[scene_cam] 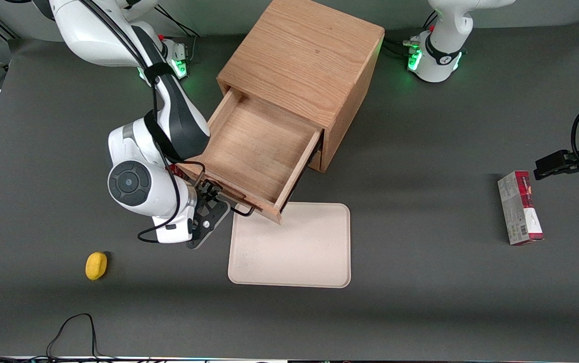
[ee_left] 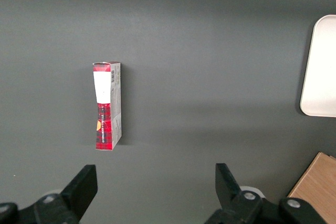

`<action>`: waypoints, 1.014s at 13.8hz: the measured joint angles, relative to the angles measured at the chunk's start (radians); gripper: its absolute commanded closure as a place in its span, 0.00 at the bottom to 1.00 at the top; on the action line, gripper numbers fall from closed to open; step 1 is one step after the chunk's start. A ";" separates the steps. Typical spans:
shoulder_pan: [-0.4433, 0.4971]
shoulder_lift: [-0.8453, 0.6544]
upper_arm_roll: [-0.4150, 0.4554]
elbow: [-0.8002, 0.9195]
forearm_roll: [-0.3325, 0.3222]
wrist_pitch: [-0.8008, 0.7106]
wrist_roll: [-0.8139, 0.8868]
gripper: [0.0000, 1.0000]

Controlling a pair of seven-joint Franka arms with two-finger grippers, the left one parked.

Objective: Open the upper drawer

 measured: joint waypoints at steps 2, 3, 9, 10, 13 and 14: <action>-0.002 -0.002 -0.002 0.083 0.013 -0.102 0.000 0.00; -0.004 -0.004 -0.004 0.133 0.015 -0.158 0.000 0.00; -0.081 -0.100 -0.021 0.251 0.016 -0.273 0.052 0.00; -0.101 -0.130 -0.030 0.251 0.016 -0.276 0.107 0.00; -0.128 -0.201 -0.121 0.250 0.016 -0.349 0.290 0.00; -0.129 -0.212 -0.163 0.249 0.016 -0.375 0.349 0.00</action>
